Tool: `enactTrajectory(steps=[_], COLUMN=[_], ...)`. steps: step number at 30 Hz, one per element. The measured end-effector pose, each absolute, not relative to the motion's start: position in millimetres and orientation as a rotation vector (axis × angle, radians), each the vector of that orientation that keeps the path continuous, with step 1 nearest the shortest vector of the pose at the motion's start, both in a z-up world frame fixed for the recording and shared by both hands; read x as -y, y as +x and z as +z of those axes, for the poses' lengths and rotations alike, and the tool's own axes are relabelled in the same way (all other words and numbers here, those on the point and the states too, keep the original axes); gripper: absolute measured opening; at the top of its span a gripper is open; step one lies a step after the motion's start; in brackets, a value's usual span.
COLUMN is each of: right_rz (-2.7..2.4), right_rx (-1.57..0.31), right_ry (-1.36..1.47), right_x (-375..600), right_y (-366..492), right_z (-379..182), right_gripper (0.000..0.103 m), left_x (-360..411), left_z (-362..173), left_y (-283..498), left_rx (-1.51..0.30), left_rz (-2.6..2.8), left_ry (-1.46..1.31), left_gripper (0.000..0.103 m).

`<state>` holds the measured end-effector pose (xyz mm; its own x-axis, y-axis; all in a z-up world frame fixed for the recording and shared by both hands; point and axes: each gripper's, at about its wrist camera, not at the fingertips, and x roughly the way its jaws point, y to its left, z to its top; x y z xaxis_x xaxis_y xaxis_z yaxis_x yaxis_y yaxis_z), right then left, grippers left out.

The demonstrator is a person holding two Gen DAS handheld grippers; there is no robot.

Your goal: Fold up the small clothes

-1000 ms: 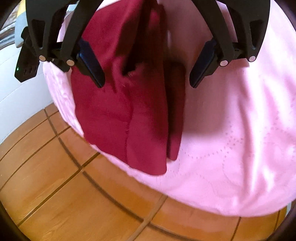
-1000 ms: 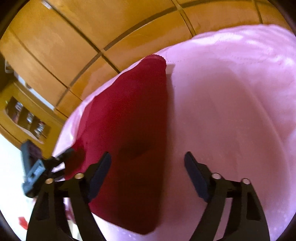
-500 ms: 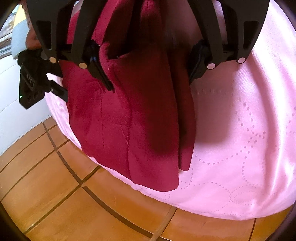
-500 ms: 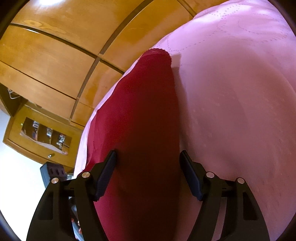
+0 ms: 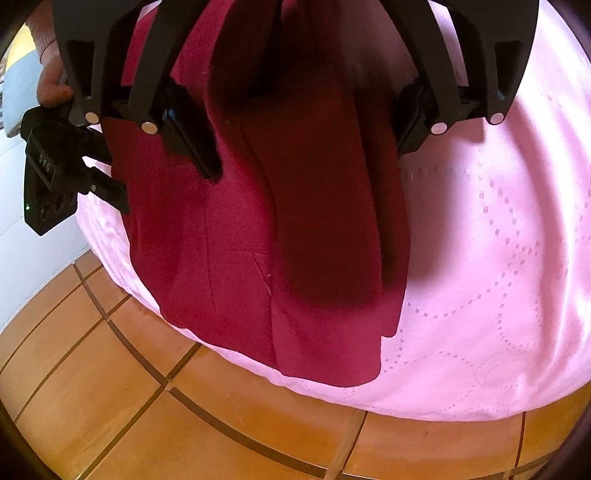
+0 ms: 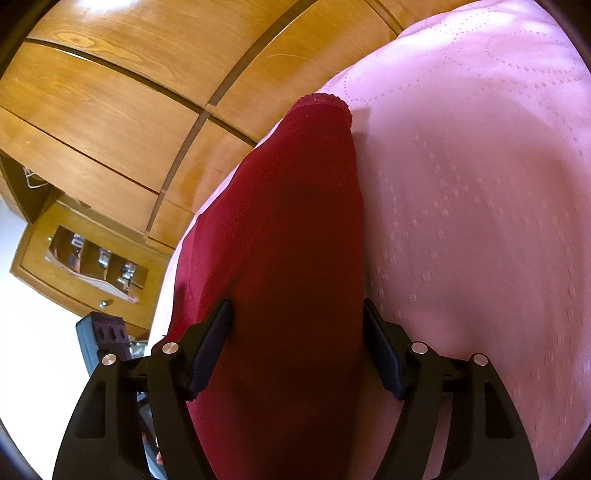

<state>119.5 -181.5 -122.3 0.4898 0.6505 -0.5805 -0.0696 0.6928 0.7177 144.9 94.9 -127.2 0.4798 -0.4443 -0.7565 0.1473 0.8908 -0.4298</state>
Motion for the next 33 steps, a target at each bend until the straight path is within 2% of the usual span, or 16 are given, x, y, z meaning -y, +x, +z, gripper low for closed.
enactTrajectory(steps=[3,6,12,17,33], right_rz=[0.477,0.464,0.451,0.479,0.406], right_rx=[-0.964,-0.961,-0.926,-0.863,-0.705], right_ry=[0.660,0.625,0.605,0.581,0.497], right_x=[181,180,177,175,217], right_y=[118,114,106,95,49], right_z=[-121,-118,-107,-87,-38], right_gripper=[0.070,0.064,0.056,0.053,0.052], left_x=[-91,-85,-79,-65,23], left_z=[-124,-119,-108,-96,-63], left_y=[143,140,131,125,106], left_rx=[-0.995,-0.972,-0.940,-0.916,-0.856], left_rz=[-0.372,-0.368,-0.364,-0.369,-0.444], left_ry=[-0.291,-0.260,-0.224,-0.186,0.016], left_gripper=[0.072,0.061,0.047,0.043,0.042])
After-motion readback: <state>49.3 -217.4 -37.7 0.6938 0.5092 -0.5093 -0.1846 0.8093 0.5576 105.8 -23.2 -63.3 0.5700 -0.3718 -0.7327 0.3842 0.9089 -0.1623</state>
